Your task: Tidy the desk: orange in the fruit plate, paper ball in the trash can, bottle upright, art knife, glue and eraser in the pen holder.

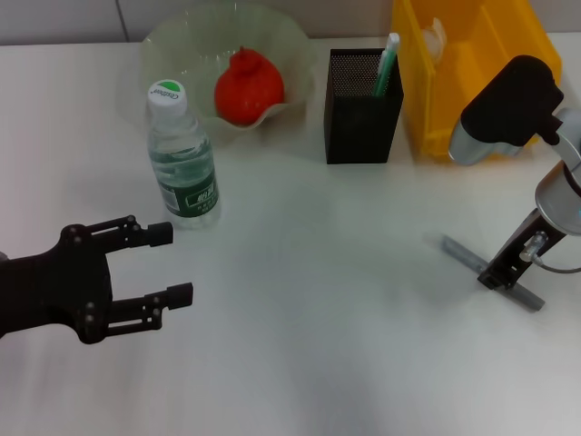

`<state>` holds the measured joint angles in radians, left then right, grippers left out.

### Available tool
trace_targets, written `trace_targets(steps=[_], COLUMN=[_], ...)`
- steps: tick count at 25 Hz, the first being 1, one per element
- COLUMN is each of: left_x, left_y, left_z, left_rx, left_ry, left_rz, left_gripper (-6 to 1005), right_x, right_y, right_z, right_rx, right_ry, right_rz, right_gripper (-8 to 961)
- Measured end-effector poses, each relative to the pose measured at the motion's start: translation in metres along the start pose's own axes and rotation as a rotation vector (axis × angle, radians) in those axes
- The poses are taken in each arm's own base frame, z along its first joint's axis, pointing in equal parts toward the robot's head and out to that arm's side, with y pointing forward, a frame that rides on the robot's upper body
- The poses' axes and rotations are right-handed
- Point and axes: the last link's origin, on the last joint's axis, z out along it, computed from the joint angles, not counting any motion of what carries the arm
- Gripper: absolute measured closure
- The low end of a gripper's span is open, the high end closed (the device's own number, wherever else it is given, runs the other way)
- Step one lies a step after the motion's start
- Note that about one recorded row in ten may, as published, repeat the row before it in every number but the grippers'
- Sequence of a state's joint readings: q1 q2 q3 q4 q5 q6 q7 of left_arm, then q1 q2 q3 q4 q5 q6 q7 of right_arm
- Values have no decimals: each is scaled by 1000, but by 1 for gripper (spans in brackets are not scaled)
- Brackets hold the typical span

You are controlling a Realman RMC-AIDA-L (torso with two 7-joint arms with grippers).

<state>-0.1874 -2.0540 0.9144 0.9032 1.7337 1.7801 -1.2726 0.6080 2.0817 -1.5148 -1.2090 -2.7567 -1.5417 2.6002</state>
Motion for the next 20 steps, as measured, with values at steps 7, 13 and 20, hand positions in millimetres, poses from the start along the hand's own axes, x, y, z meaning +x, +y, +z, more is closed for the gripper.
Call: trace_targets(steps=[7, 13, 20], left_x=[1, 2, 2], left_y=[-1, -2, -3], left_z=[0, -3, -4], left_rx=[1, 15, 28], left_ry=[3, 7, 17], left_rz=[3, 5, 12], left_gripper=[245, 245, 245], right_x=[0, -13, -38], right_y=[-3, 4, 0], right_z=[-5, -50, -101], right_rx=[-7, -10, 101], right_ry=[-16, -175, -582], right_rz=[26, 0, -11], right_gripper=[791, 812, 811])
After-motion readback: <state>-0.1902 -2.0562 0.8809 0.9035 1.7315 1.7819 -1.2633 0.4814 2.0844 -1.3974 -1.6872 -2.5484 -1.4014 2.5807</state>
